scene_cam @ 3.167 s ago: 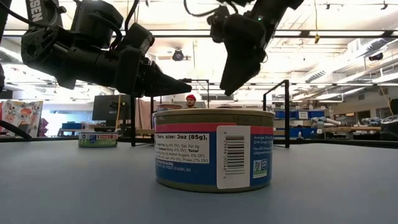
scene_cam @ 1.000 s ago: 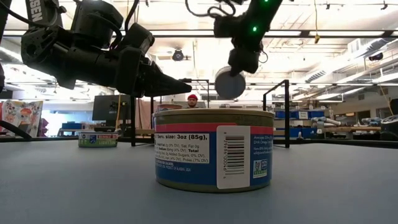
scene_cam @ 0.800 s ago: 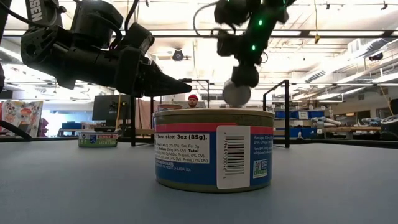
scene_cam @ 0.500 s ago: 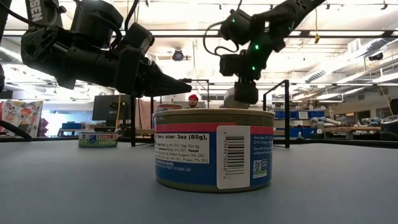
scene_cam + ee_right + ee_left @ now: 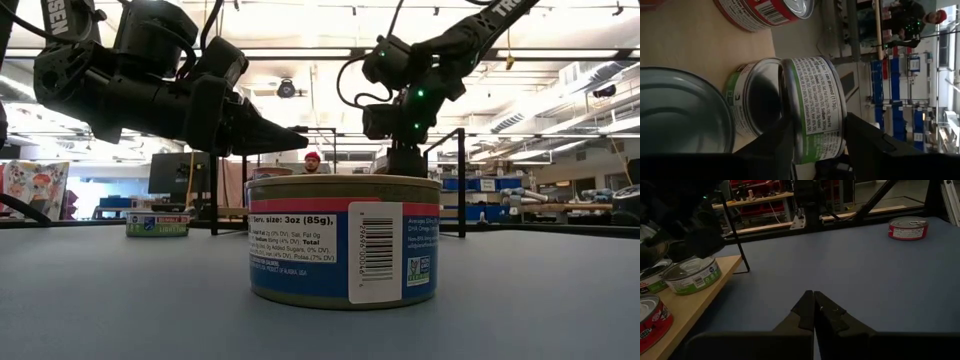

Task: Stack canned seafood by type on shelf
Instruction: Stack the right white tuna can on the top white tuna can on the shelf

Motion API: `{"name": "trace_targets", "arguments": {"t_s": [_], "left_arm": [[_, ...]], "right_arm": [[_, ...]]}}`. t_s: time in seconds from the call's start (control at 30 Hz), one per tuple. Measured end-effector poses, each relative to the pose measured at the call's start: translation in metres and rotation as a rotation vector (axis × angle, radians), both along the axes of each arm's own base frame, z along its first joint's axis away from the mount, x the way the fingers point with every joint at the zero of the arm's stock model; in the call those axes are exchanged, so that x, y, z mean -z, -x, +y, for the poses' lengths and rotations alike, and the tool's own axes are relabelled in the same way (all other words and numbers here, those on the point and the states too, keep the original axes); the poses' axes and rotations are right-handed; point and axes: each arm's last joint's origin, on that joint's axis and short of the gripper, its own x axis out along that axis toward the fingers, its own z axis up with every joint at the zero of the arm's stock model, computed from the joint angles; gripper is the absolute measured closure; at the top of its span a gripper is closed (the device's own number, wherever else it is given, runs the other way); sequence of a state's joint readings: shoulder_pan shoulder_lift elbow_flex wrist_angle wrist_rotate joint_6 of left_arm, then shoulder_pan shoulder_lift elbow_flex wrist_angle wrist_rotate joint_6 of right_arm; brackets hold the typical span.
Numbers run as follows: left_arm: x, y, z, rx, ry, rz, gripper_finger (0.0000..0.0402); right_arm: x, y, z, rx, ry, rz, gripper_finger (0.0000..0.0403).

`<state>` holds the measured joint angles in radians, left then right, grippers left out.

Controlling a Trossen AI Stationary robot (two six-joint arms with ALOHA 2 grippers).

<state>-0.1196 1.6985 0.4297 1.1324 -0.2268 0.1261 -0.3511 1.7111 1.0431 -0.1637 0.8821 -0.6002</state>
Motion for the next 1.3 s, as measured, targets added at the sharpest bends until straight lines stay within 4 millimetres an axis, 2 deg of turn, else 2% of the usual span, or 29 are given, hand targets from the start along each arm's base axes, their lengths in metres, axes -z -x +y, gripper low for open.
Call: {"name": "trace_targets", "arguments": {"t_s": [0.37, 0.57, 0.83, 1.2, 1.3], "left_arm": [[0.000, 0.000, 0.000, 0.000, 0.000, 0.000, 0.0396], [0.000, 0.000, 0.000, 0.000, 0.000, 0.000, 0.0396], [0.000, 0.000, 0.000, 0.000, 0.000, 0.000, 0.0396], [0.000, 0.000, 0.000, 0.000, 0.000, 0.000, 0.0396], [0.000, 0.000, 0.000, 0.000, 0.000, 0.001, 0.0396]], "right_arm": [[0.001, -0.001, -0.001, -0.026, -0.055, -0.039, 0.0157], [0.003, 0.004, -0.008, 0.019, -0.089, -0.071, 0.0120], [0.004, 0.008, -0.015, 0.033, -0.140, -0.116, 0.0115], [0.003, 0.008, -0.014, 0.029, -0.139, -0.113, 0.0119], [-0.003, 0.008, -0.010, 0.016, -0.133, -0.117, 0.0121]]}}
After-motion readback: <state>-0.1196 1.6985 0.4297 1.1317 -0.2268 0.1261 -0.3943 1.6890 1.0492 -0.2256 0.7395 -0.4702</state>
